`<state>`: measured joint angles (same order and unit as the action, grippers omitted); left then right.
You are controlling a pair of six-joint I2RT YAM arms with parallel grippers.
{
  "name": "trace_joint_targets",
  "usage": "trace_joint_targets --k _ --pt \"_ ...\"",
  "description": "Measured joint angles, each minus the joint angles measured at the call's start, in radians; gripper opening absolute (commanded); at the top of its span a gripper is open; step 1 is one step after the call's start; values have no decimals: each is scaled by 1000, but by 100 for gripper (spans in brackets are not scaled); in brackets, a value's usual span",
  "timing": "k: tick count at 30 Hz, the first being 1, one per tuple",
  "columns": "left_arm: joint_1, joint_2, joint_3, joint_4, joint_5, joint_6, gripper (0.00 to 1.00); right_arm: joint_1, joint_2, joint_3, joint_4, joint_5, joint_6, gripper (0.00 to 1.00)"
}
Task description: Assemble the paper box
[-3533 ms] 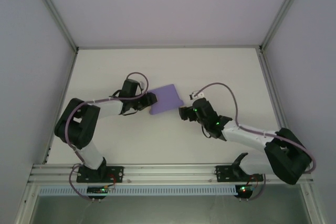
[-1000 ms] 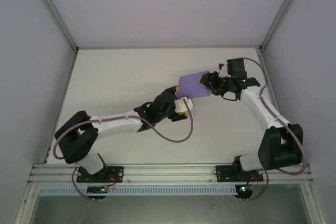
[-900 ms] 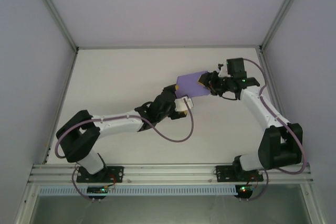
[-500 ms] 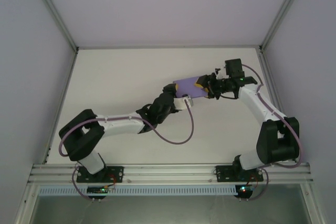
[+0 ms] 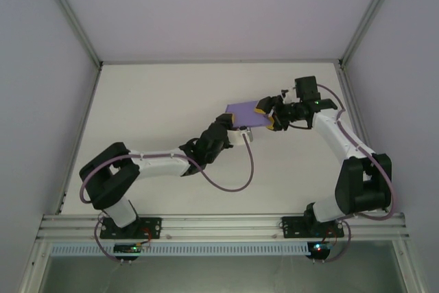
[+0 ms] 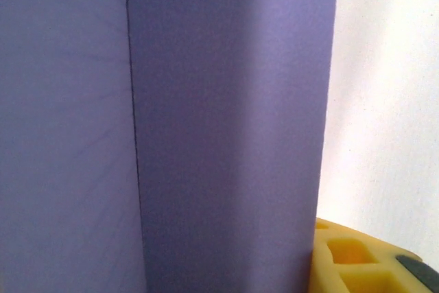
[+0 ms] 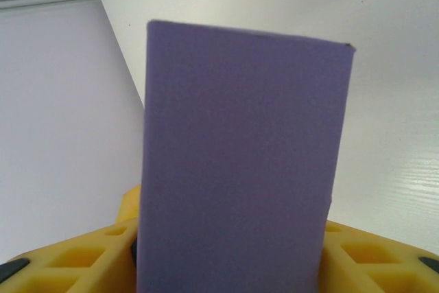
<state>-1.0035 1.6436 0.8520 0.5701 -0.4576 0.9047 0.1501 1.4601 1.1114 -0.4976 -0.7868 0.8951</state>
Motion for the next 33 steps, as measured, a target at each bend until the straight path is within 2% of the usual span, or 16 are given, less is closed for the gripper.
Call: trace_joint_targets --k 2,3,4,5,10,11,16,22,24,27,33 --pt "0 -6 0 -13 0 0 32 0 -2 0 -1 -1 -10 74" --pt "0 -12 0 -23 0 0 32 0 -5 0 -1 1 -16 82" --pt "1 -19 0 -32 0 -1 32 0 -9 0 -2 5 -25 98" --pt "2 -27 0 -46 0 -4 31 -1 -14 1 -2 13 -38 99" --pt "6 -75 26 -242 22 -74 31 -5 -77 5 7 157 -137 99" --pt "12 -82 49 -317 43 -107 26 -5 -95 5 19 202 -164 99" --pt "83 -105 171 -642 204 -258 23 11 -159 6 71 415 -372 99" --pt "220 -98 314 -1014 439 -362 23 96 -161 24 66 654 -735 99" --pt "249 -64 384 -1142 514 -368 22 125 -161 16 84 678 -844 99" --pt "261 2 466 -1273 586 -376 22 133 -163 -32 152 647 -961 99" --pt "281 94 508 -1402 668 -383 23 128 -145 -64 164 520 -1109 99"
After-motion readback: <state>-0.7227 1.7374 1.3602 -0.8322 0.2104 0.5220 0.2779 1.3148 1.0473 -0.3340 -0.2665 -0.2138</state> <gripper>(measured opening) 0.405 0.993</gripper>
